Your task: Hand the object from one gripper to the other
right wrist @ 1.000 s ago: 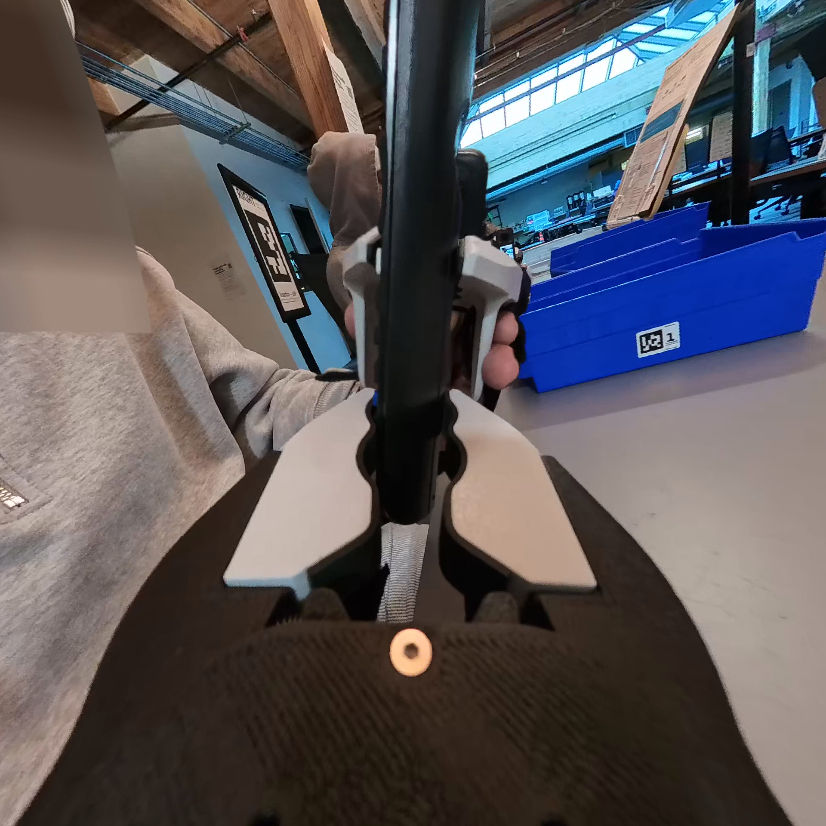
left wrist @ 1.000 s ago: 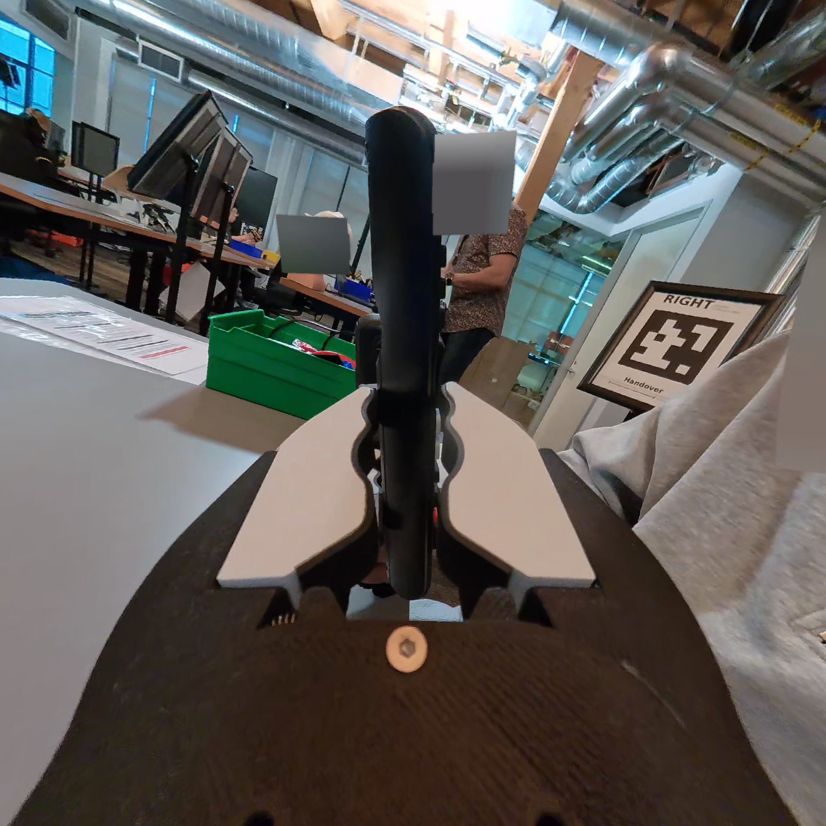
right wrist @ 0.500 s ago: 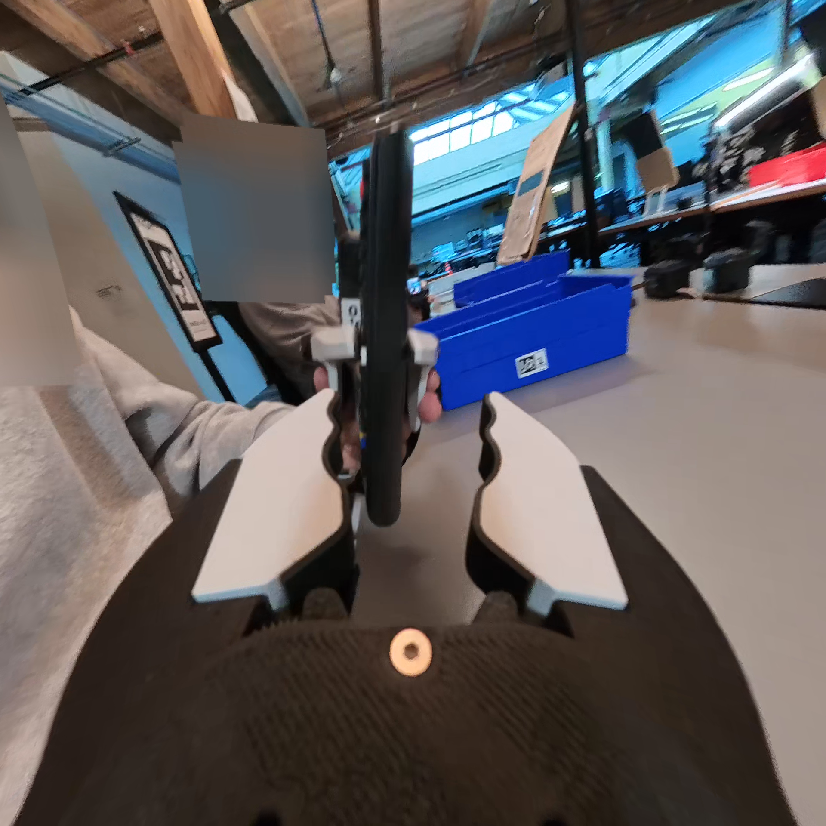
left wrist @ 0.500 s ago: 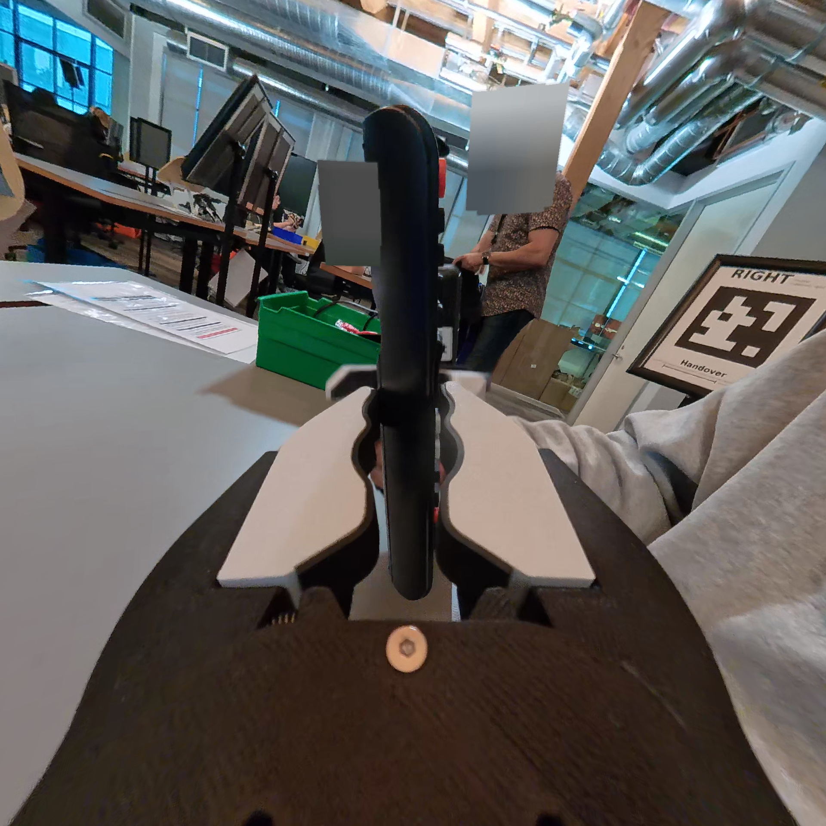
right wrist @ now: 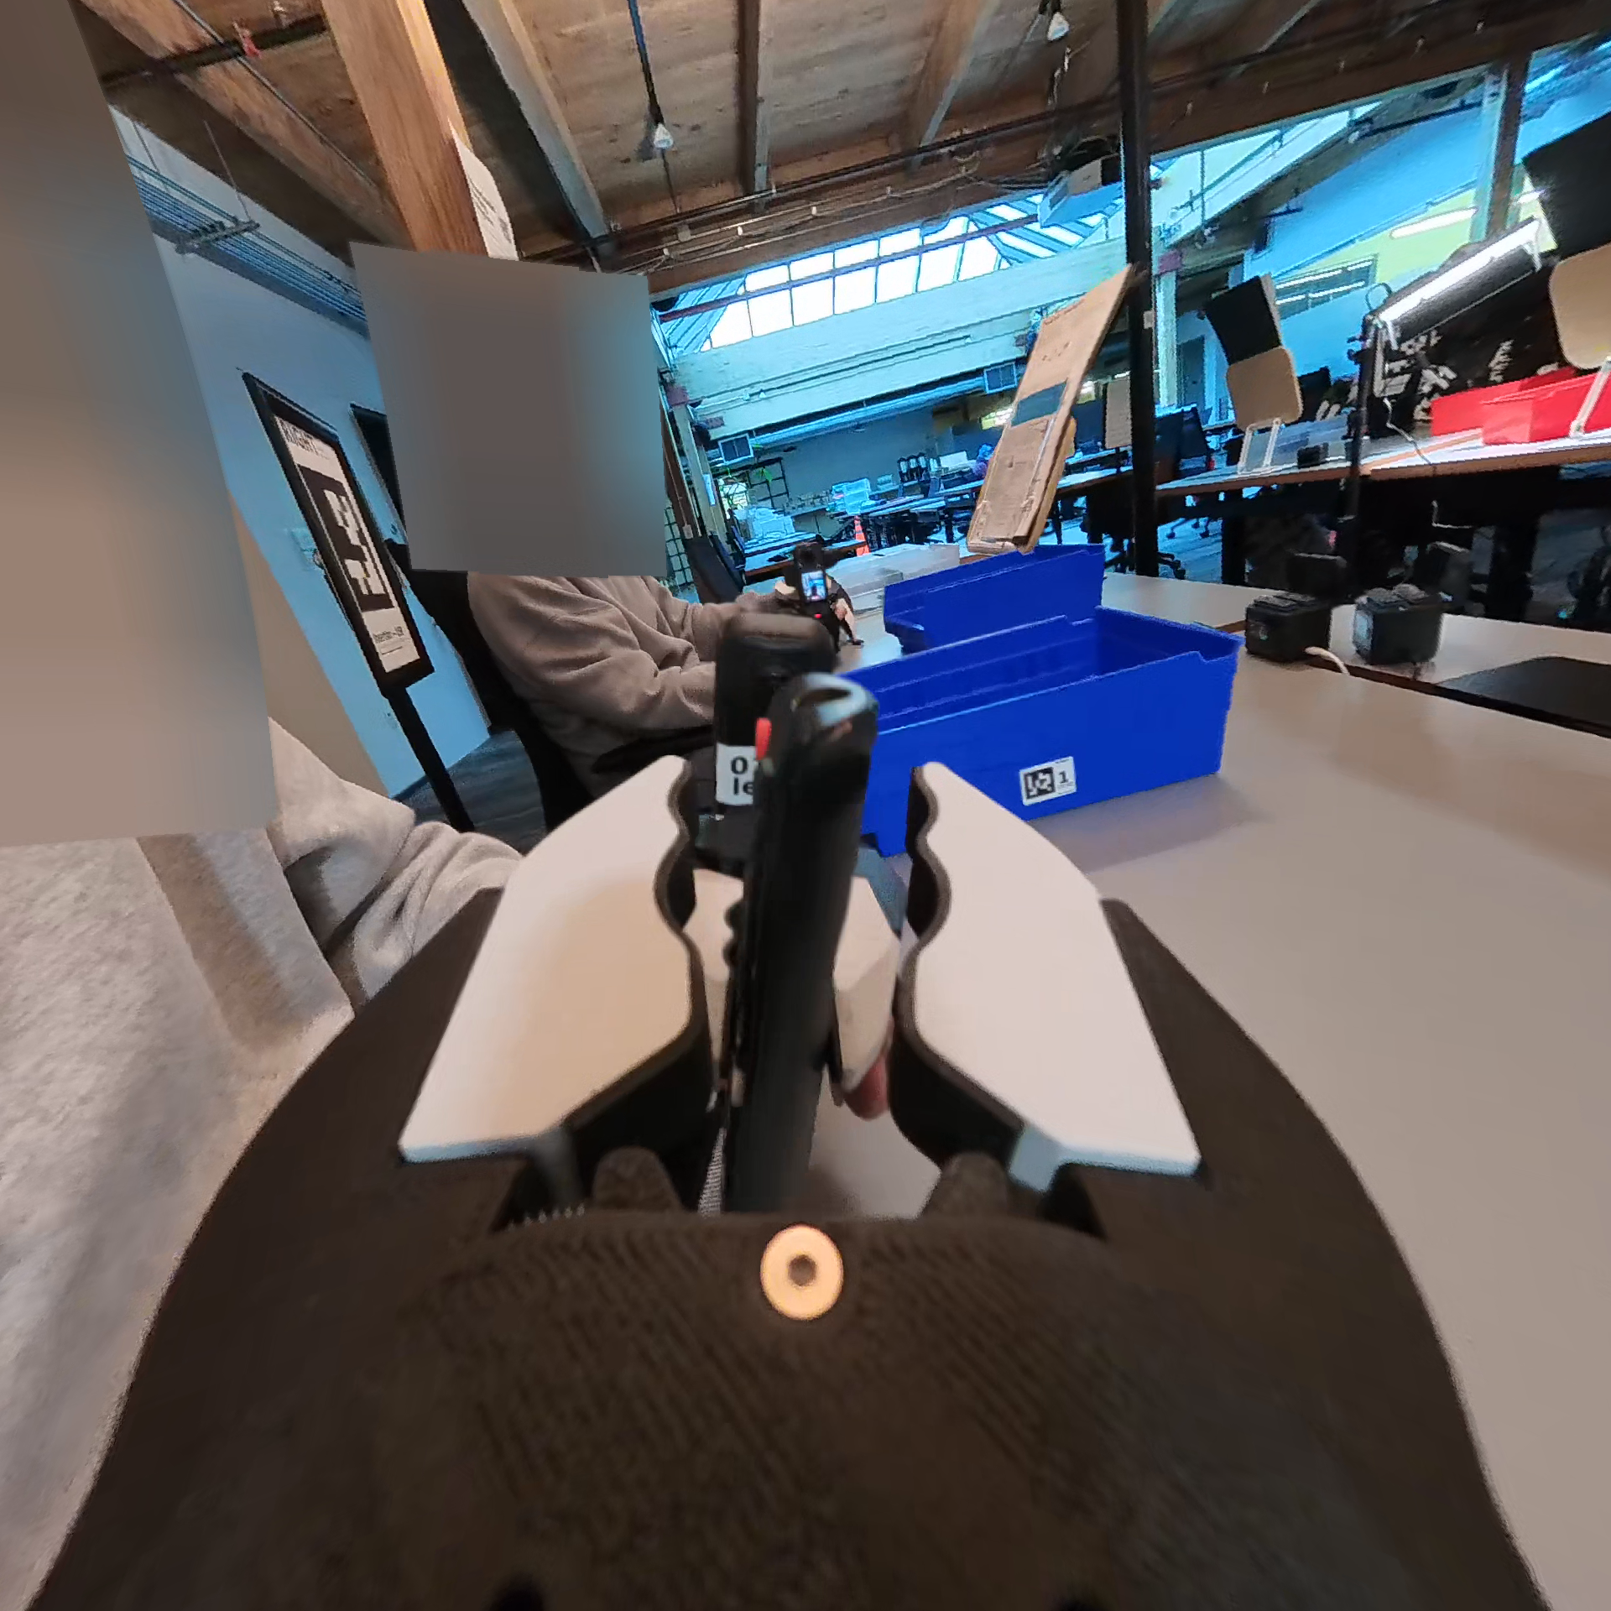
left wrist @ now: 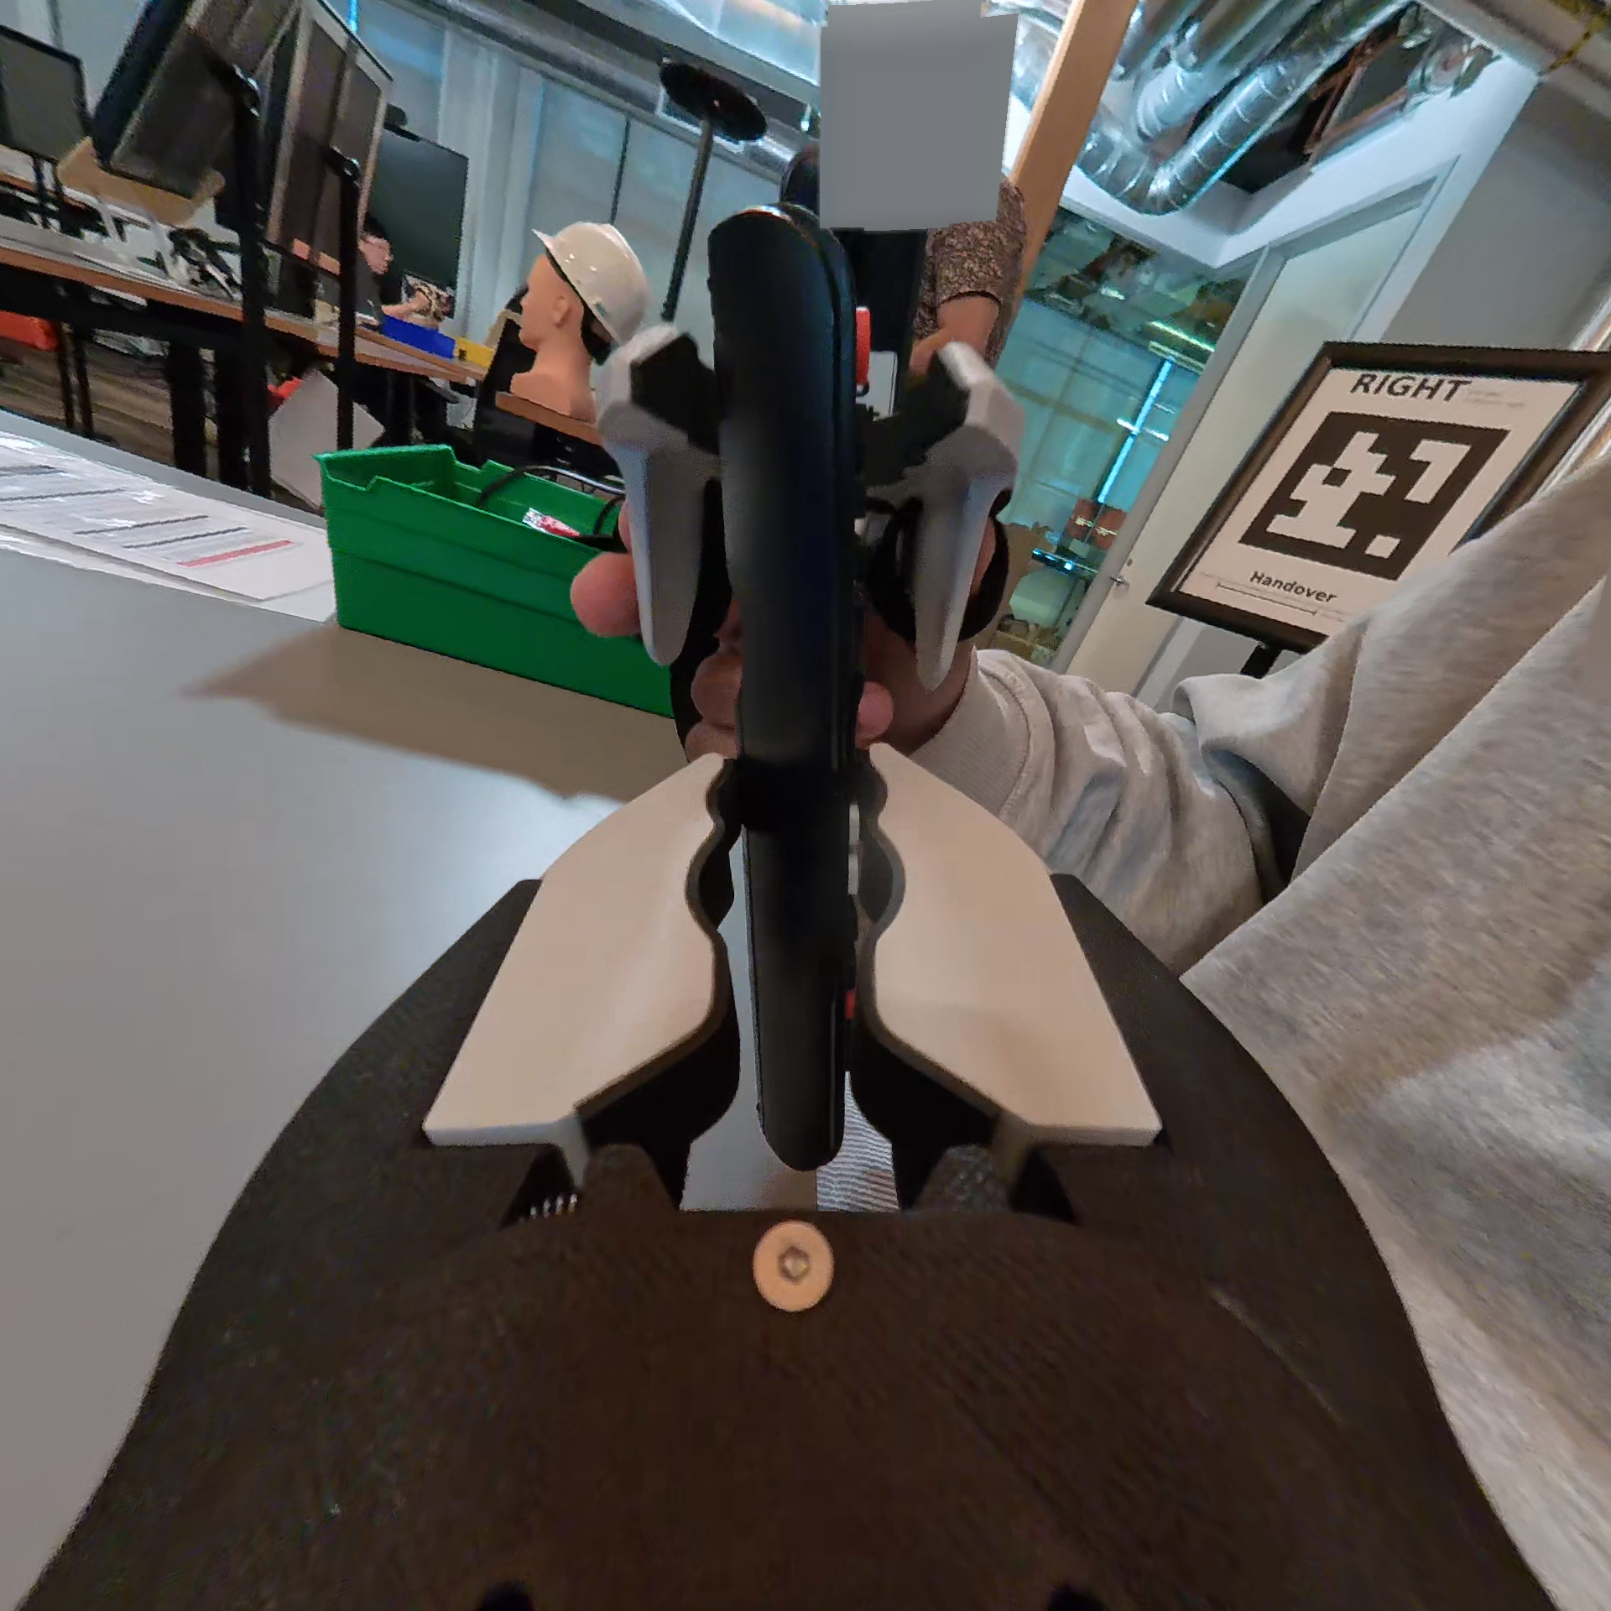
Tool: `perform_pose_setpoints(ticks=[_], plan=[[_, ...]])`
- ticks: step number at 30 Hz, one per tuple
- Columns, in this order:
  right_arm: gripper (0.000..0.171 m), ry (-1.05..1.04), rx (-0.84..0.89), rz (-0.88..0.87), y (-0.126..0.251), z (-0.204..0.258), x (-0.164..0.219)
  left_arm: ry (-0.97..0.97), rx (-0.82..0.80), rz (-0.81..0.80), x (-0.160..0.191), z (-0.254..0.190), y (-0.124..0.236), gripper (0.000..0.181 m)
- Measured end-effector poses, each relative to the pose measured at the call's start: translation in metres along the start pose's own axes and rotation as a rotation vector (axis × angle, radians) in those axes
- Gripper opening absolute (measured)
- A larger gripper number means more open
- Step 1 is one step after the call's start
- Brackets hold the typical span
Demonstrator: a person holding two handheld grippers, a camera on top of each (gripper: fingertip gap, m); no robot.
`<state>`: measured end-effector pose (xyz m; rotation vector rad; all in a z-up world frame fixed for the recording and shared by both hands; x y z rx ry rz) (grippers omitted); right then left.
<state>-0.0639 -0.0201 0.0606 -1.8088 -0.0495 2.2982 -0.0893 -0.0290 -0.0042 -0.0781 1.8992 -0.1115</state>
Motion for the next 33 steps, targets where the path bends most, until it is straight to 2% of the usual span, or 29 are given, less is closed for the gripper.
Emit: perform_pose_setpoints(ticks=[5,8,14,18,22,28,33], plan=[[0.042,0.021,0.012,0.047,-0.004,0.003,0.004,-0.012,0.008,0.033,0.007,-0.002,-0.003,0.024],[0.026,0.016,0.016,0.056,-0.004,0.002,0.006,-0.012,0.005,0.031,0.007,-0.002,-0.003,0.024],[0.025,0.016,0.019,0.071,-0.003,0.001,0.006,0.009,-0.001,-0.005,0.004,0.001,-0.001,0.025],[0.024,0.041,0.045,0.080,-0.001,-0.002,0.005,0.068,0.002,-0.058,-0.001,0.006,0.002,0.055],[0.023,0.050,0.065,0.079,0.004,-0.006,-0.002,0.067,-0.037,-0.072,-0.003,0.013,0.005,0.069],[0.023,0.111,0.137,0.070,0.026,-0.015,-0.029,0.077,-0.068,-0.089,-0.004,0.020,0.010,0.073],[0.023,0.206,0.322,0.046,0.076,-0.029,-0.085,0.106,-0.077,-0.108,-0.005,0.025,0.013,0.070]])
Point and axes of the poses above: each gripper's, where its closed fingertips meet, y back along the fingers, x out of its underside, z = x × y across the jaws, the point moved 1 cm from there along y, back along the fingers, and after that the axes turned 3 degrees about x, right-handed, at the moved point
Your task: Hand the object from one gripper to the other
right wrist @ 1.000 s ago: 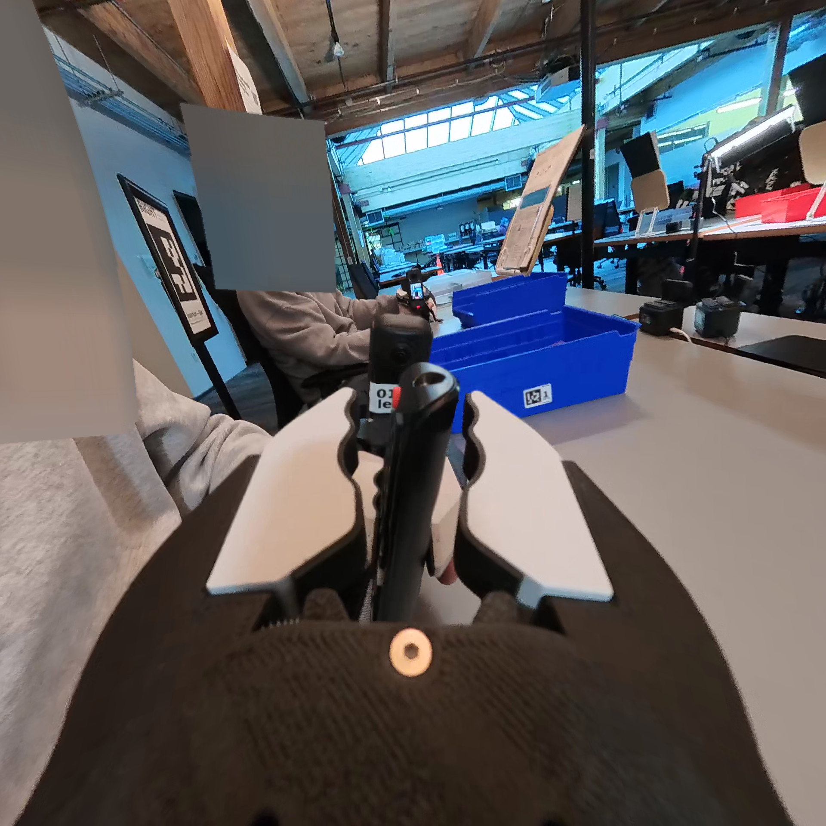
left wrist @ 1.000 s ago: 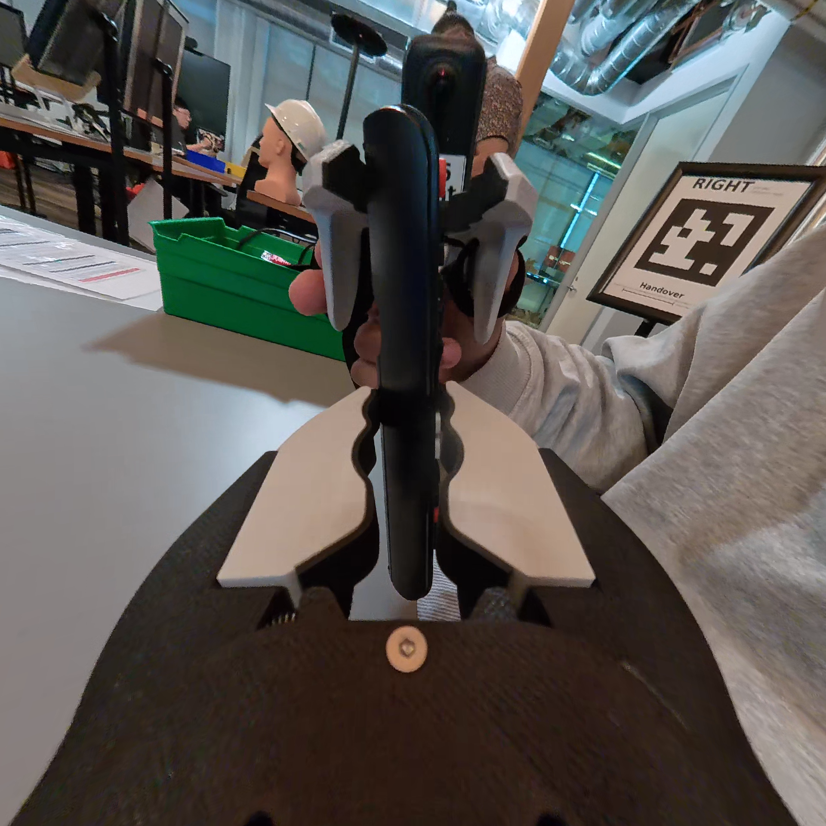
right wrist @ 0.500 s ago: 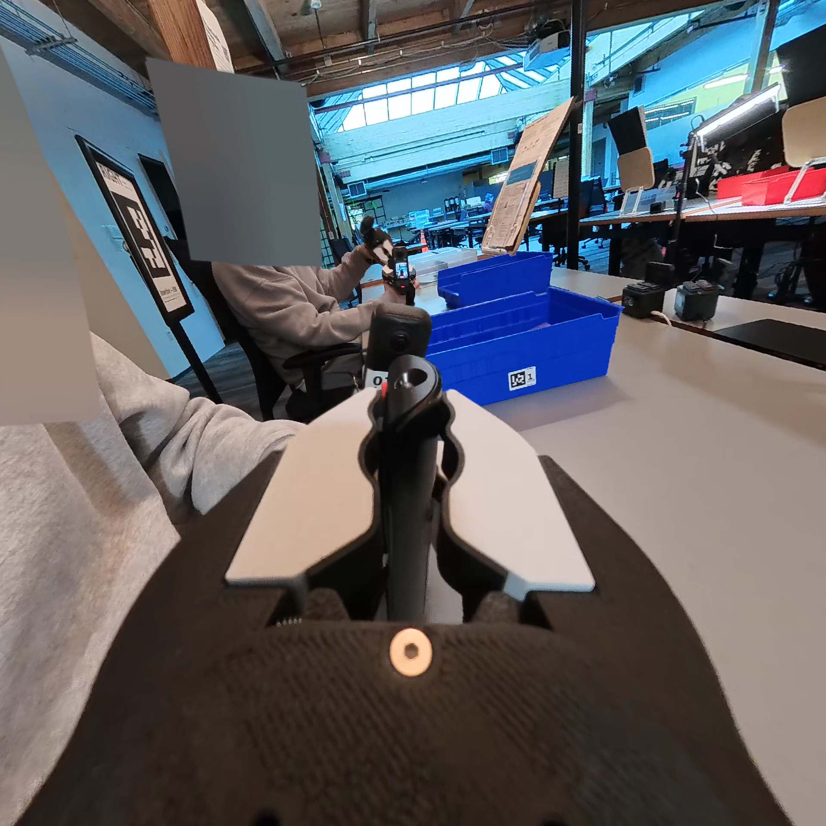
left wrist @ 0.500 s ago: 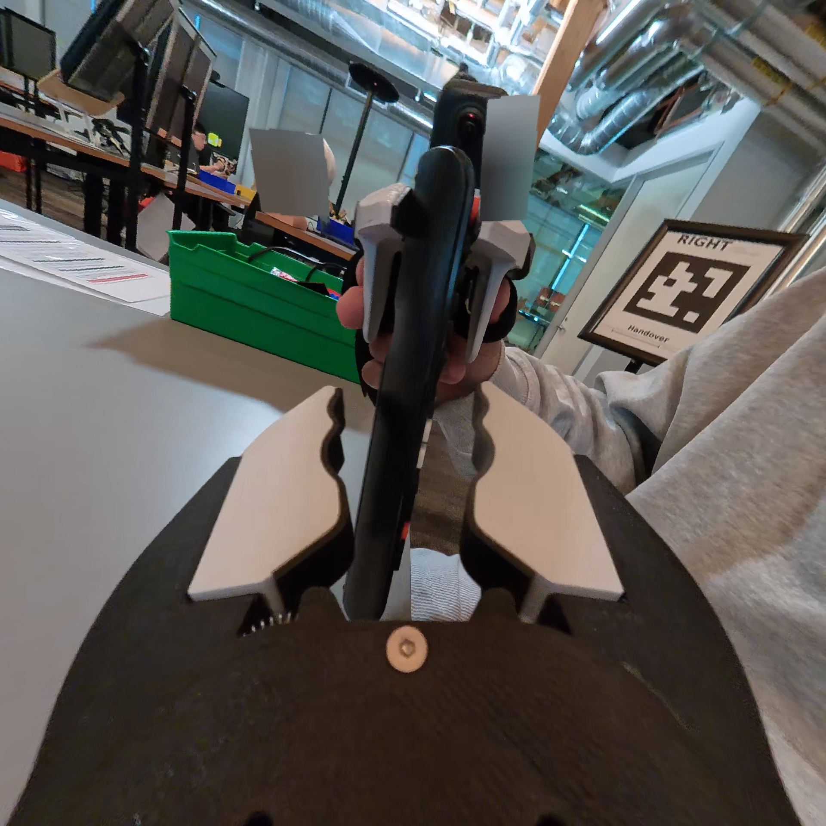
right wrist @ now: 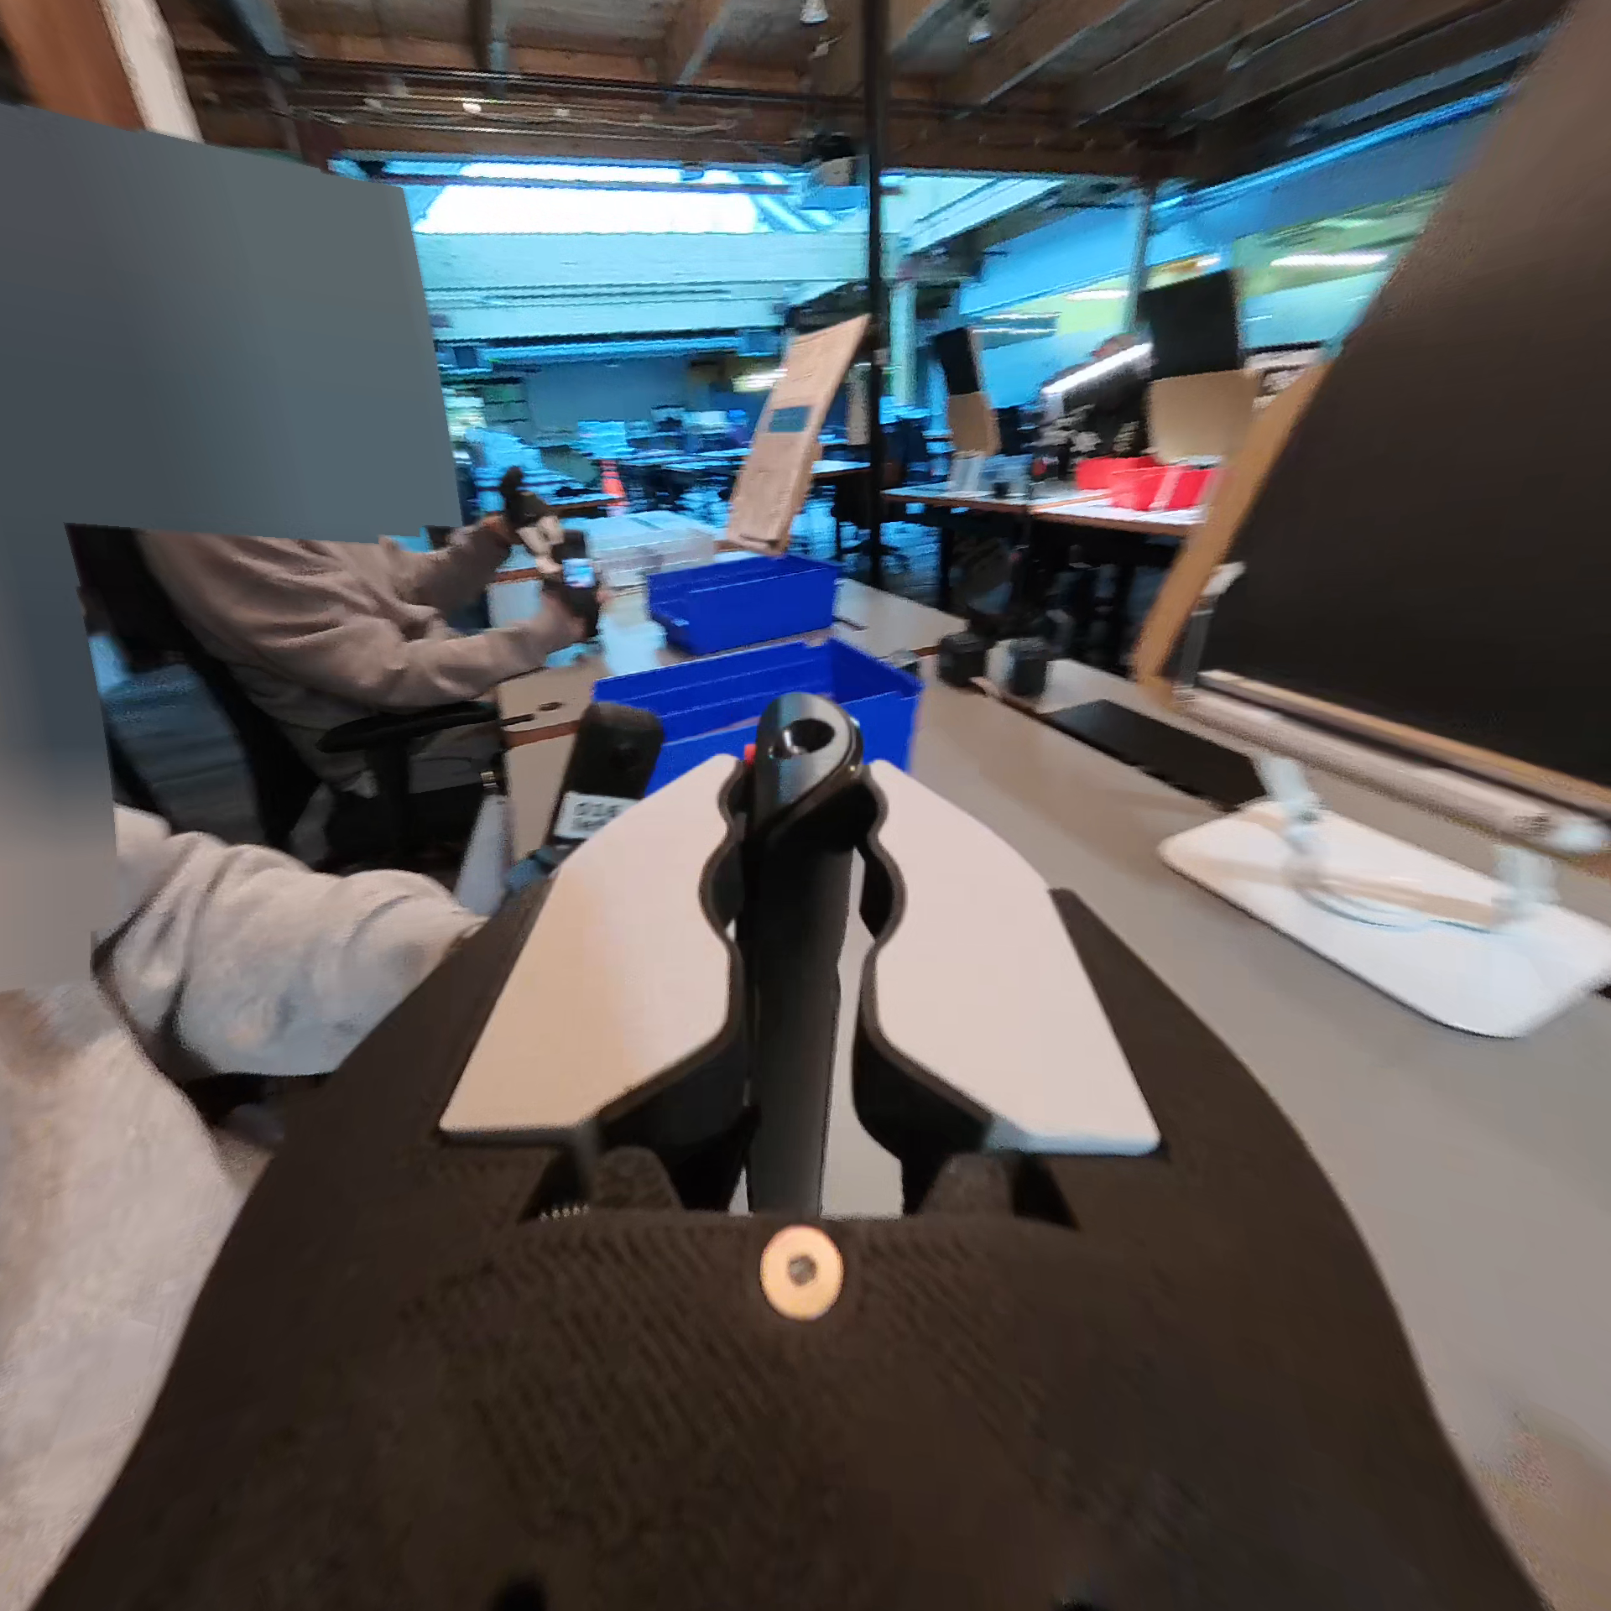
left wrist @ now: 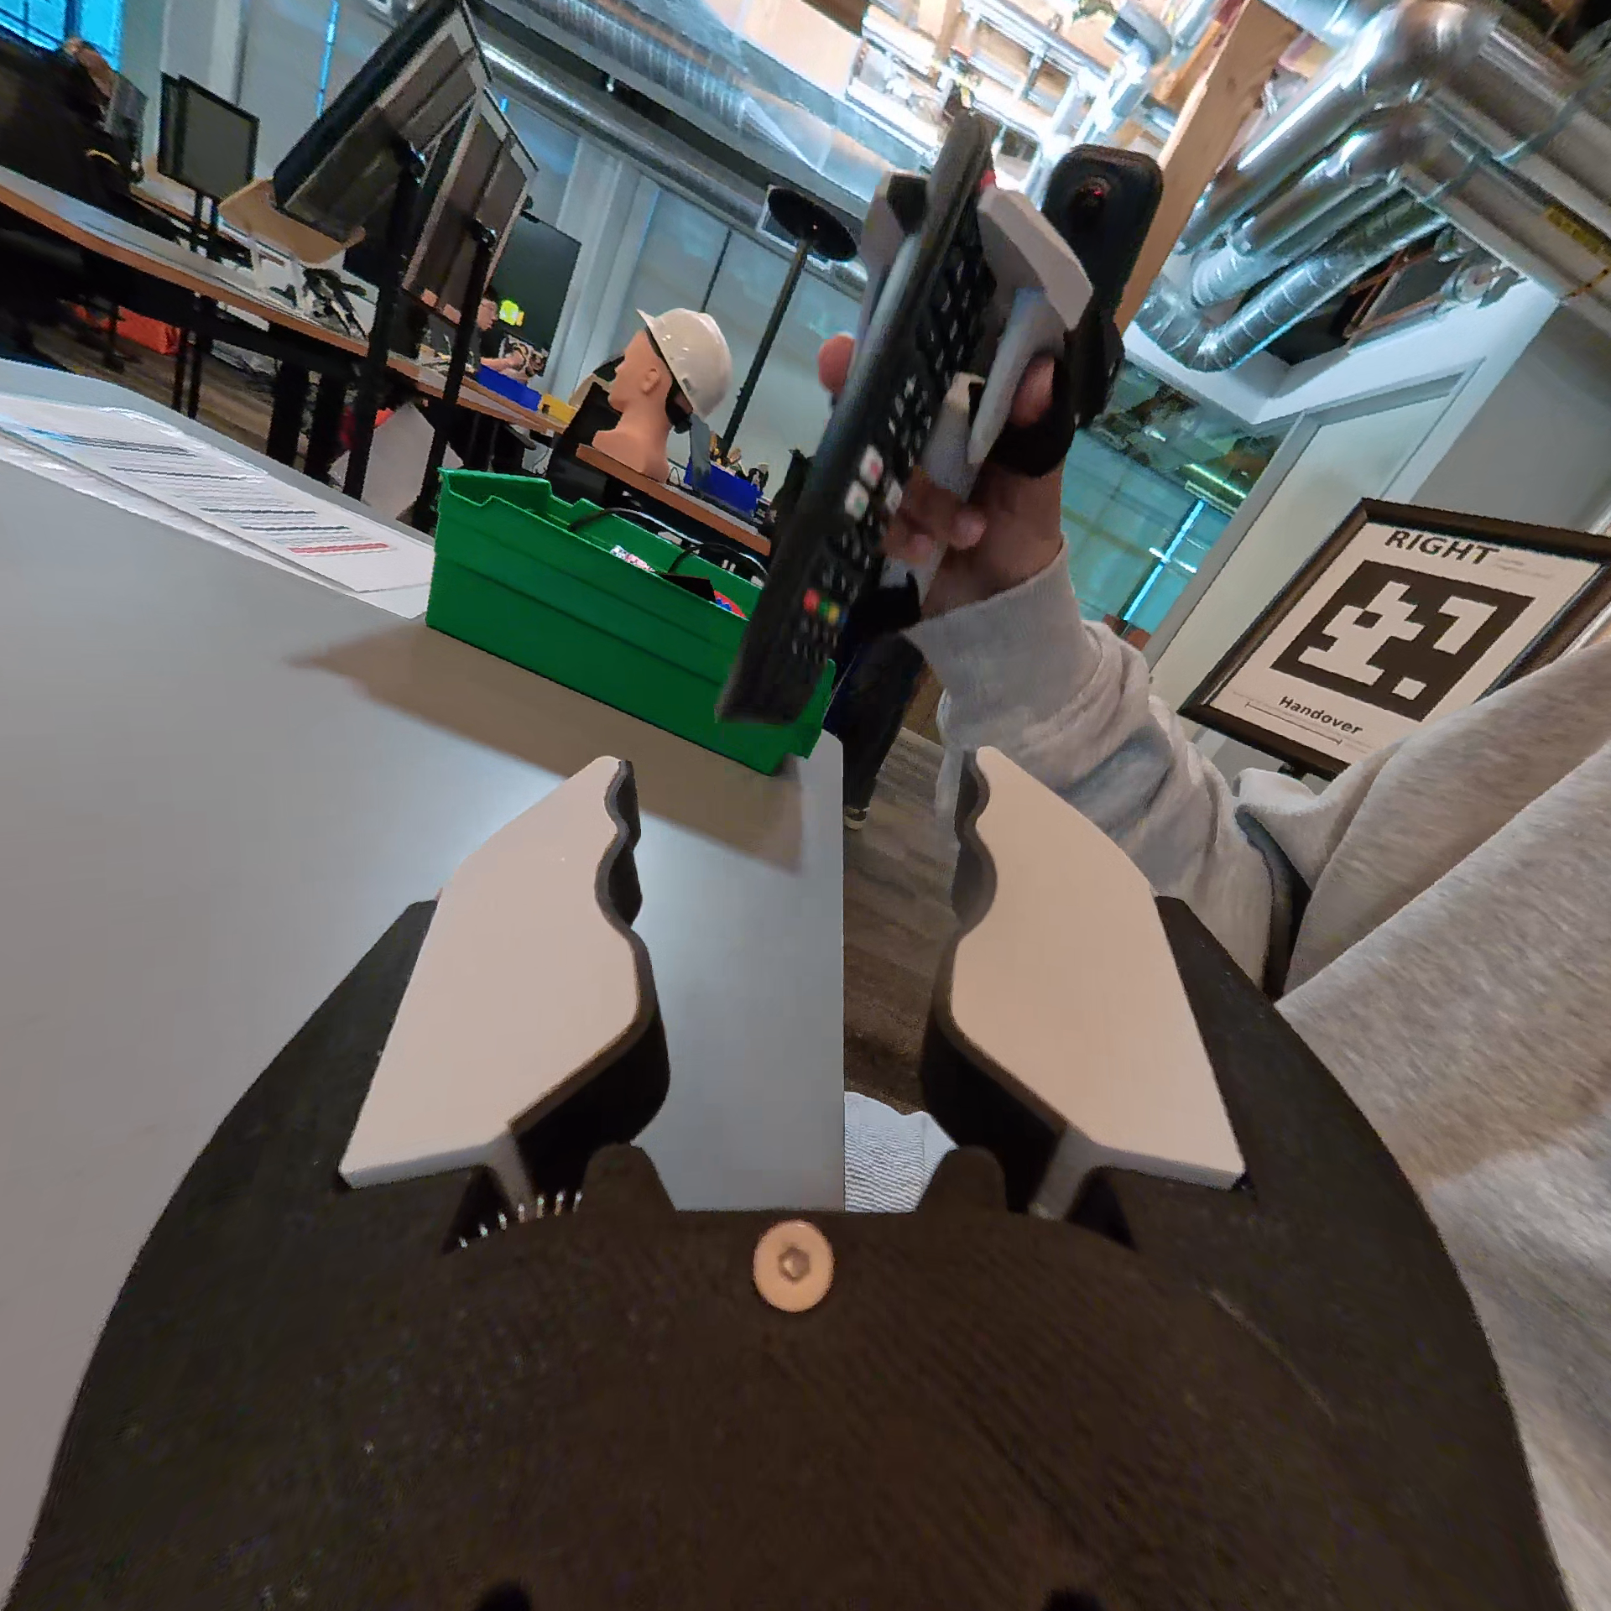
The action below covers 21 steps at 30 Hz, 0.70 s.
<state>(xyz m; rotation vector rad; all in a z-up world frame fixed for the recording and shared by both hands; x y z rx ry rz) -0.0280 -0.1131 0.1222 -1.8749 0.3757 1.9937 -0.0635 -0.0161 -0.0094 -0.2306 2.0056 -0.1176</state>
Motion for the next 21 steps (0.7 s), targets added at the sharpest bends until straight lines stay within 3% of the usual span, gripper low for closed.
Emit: perform_pose_setpoints(ticks=[7,10,15,21], plan=[[0.023,0.118,0.484,-0.022,0.119,-0.071,-0.068,0.012,0.001,0.003,0.002,0.001,-0.001,0.068],[0.023,0.178,0.721,0.016,0.168,-0.096,-0.077,0.013,0.004,0.010,0.003,0.000,-0.003,0.067],[0.024,0.287,1.062,0.251,0.225,-0.142,-0.052,0.019,0.010,0.017,0.006,-0.002,-0.005,0.066],[0.023,0.117,1.096,0.441,0.233,-0.188,0.013,0.017,0.013,0.023,0.007,-0.004,-0.007,0.066]])
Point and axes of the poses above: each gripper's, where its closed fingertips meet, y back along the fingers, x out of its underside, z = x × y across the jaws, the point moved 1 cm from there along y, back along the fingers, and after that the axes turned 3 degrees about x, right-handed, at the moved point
